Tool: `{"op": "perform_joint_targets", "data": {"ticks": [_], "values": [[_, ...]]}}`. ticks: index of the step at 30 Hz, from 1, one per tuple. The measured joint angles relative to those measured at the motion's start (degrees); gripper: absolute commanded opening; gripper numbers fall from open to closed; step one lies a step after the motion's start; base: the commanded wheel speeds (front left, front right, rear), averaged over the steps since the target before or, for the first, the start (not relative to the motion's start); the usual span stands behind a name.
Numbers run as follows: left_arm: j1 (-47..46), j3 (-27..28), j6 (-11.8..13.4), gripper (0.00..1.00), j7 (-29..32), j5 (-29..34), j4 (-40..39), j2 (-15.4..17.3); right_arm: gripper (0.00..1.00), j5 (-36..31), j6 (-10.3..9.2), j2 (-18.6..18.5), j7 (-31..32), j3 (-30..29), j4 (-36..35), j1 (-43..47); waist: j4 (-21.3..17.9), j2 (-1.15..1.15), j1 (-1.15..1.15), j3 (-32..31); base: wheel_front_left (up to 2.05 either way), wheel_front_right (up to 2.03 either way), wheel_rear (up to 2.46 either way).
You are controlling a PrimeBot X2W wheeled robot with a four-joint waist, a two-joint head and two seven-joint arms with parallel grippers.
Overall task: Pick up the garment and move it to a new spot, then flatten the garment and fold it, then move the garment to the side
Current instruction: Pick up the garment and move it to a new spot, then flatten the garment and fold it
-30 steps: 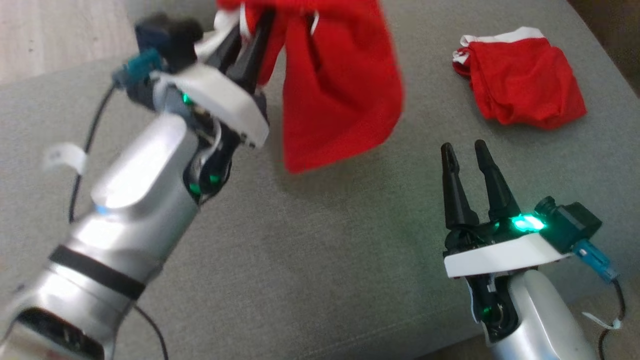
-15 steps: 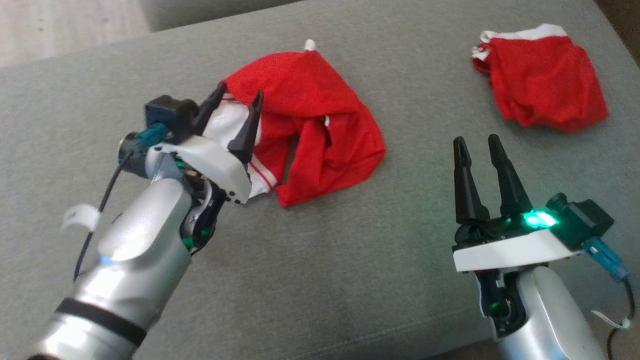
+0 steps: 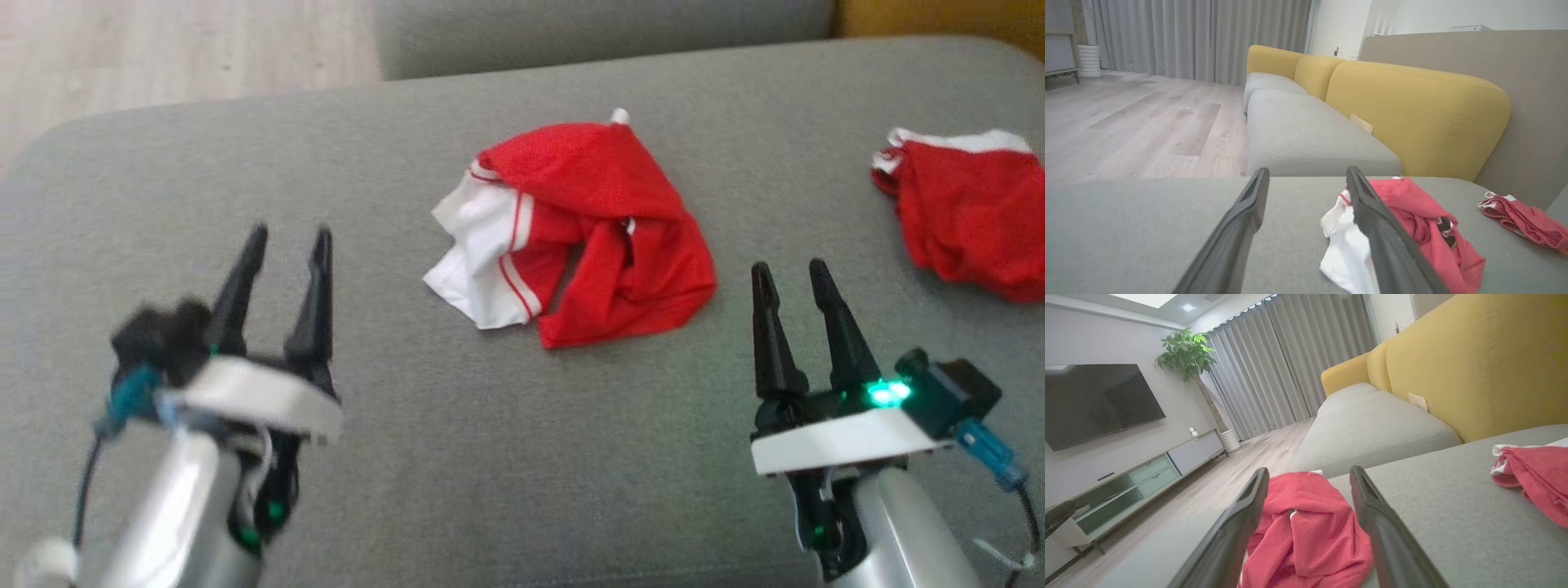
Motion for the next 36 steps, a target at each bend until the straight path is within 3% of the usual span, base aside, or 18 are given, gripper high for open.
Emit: {"op": "perform_joint_targets", "data": {"ticks": [3,6,12,18,31,36], "values": [[6.82,2.34,-0.20,1.00,0.00,1.96,-3.15,-2.99,1.00,-0.31,0.00,0.01,0.00,-0.49,0.38,1.31,1.63,0.00,0.00,-0.96,0.00,0.00,0.00],[12.35,3.80,-2.26,1.00,0.00,3.49,-3.96,-6.38,1.00,-0.31,0.00,0.01,0.00,-1.07,0.53,2.00,2.85,0.00,0.00,-1.66,0.00,0.00,0.00],[14.84,6.21,-5.52,1.00,0.00,7.44,-4.10,-9.83,1.00,-1.20,0.00,0.01,0.00,-1.44,1.36,2.16,4.56,0.00,0.00,-1.94,0.00,0.00,0.00],[14.08,6.94,-7.53,1.00,0.00,9.70,-3.90,-11.31,1.00,-3.76,0.00,0.04,0.57,-2.71,5.11,1.33,6.00,0.00,0.00,-0.60,0.00,0.00,0.00],[11.62,6.58,-8.76,1.00,0.00,10.67,-2.34,-12.16,1.00,-9.00,0.00,-0.01,9.21,-12.96,26.98,-10.44,10.79,0.00,0.00,4.10,0.00,0.00,0.00],[10.86,6.08,-8.75,1.00,0.00,9.80,-2.21,-12.21,1.00,-8.20,0.00,-0.02,9.71,-11.43,33.43,-14.69,12.19,0.00,0.00,5.26,0.00,0.00,0.00]]}}
